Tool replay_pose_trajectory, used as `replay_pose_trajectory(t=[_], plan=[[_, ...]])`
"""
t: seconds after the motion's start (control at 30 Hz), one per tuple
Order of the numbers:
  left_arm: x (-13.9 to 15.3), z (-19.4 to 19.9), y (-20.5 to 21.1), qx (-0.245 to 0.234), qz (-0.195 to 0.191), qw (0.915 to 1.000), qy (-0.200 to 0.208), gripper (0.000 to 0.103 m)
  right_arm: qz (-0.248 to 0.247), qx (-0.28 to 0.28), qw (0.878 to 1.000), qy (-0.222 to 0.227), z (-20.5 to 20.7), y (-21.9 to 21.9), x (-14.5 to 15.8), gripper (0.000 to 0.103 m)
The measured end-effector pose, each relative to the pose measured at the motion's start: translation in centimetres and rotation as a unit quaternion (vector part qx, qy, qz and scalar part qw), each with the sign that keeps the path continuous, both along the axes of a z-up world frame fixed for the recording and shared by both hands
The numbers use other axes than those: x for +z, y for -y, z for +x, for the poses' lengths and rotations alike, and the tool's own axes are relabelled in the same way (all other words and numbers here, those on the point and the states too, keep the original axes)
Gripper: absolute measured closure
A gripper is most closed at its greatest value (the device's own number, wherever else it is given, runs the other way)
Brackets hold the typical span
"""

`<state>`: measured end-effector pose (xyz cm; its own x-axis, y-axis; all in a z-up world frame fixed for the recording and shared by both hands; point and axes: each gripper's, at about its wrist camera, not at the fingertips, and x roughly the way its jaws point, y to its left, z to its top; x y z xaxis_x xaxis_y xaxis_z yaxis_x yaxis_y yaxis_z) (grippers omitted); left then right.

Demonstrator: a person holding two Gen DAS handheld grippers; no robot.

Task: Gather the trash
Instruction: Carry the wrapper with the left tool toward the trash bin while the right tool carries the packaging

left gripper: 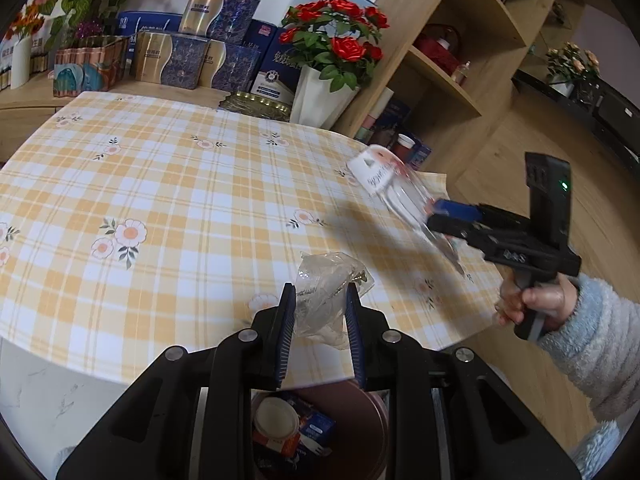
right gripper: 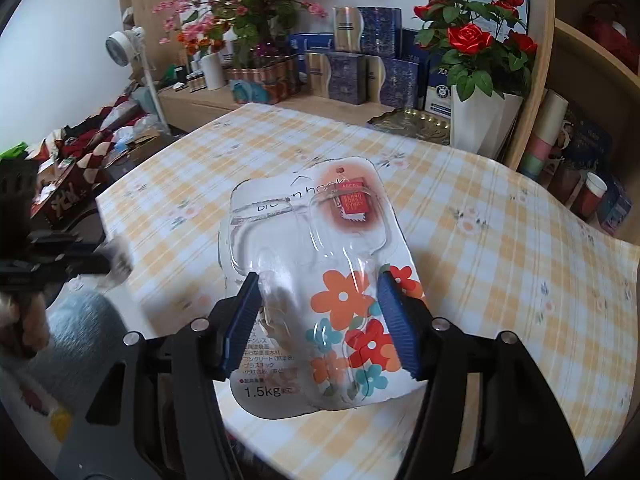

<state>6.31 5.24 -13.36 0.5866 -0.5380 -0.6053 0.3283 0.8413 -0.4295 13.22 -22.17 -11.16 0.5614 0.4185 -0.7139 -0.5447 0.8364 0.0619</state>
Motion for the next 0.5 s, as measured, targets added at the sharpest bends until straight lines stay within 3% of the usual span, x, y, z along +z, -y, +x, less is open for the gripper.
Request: replay_pose_trajectory(t=[0.2,0.5], plan=[[0.5,-3.0,-0.3,-0.008,0.01,0.9999,0.011,0.079,-0.016,0.031,0.999,-0.017,-6.9,-0.8,-0.7,0.042],[1.2,-6.9,-1.4,-0.008,0.023,0.9995,0.021,0.079,-0.039,0.099,0.991,-0.08,-15.4,-4.0,-4.5,0.042]])
